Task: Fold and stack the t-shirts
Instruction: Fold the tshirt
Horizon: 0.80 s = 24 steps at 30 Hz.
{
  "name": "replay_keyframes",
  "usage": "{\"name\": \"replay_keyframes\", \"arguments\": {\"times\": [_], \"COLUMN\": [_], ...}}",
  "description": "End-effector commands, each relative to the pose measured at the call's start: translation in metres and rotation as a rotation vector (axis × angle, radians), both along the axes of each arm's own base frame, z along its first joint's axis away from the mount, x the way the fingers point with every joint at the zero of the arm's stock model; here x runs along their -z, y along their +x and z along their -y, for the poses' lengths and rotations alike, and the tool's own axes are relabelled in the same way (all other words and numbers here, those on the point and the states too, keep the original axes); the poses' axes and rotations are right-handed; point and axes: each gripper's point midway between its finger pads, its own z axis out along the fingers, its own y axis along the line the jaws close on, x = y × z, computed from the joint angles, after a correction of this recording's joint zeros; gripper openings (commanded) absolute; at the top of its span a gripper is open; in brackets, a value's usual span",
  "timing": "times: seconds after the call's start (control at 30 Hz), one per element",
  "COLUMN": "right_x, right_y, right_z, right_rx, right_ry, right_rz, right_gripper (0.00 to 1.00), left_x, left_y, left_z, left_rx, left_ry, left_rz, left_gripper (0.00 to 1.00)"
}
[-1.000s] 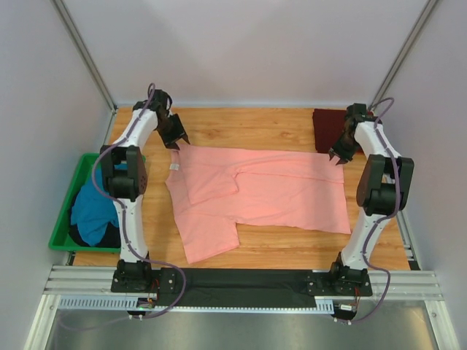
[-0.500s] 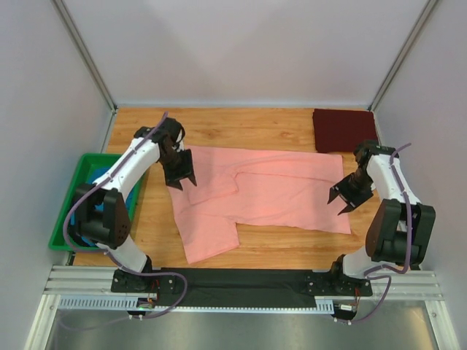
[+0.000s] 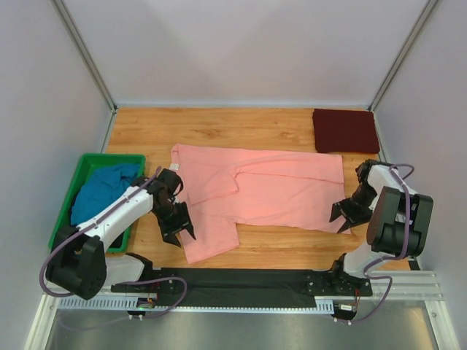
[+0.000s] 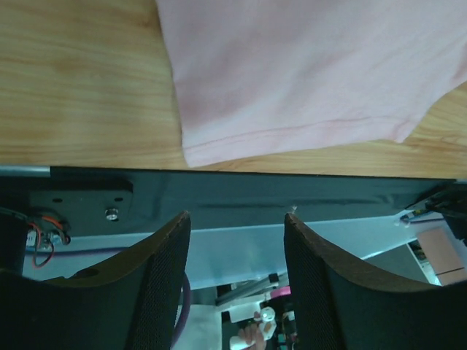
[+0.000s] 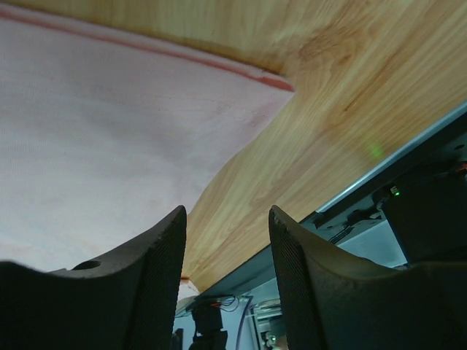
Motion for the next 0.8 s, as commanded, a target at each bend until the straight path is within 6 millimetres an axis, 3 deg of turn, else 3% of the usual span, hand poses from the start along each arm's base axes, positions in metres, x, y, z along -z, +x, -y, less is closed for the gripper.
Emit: {"name": "replay_keyframes", "arguments": {"times": [0.0,0.13,0.23,0.4,0.6,0.77], "right_x": [0.0,0.01,0.014,0.012,0.01,0.005], "right_y": [0.013,0.019,0.019,0.025,0.029,0.033], "right_z": [0.009,0.007,0.006,0.01,0.013,0.019], "right_rx": [0.118,0.125,0.122,0.097,0.076,0.062], "right_ry": [-0.064,-0.04,-0.033,-0.044,-0.053,-0.071], "right_rz": [0.078,0.111,0.118,0.153,0.166,0.176], "right_gripper": [0.51,0.5,0.49,0.46,0.44,0.44], "left_x": [-0.007,0.003,0.01,0.02,0.055,0.052], "left_y": [-0.009,-0.024,-0.017,0.0,-0.024,-0.031], "left_z": [0.003,-0.007,0.004,-0.002,-0.008,-0.008], "left_rx": [-0.033,-0.15,-0.251,-0.321,-0.302,-0.299], "left_ry": [0.004,0.065,-0.033,-0.037,0.053,0.119], "left_rz": [0.01,-0.023,0.058,0.196,0.034,0.01], "left_gripper": [0.62,0.63,0.63,0.59,0.51,0.43]}}
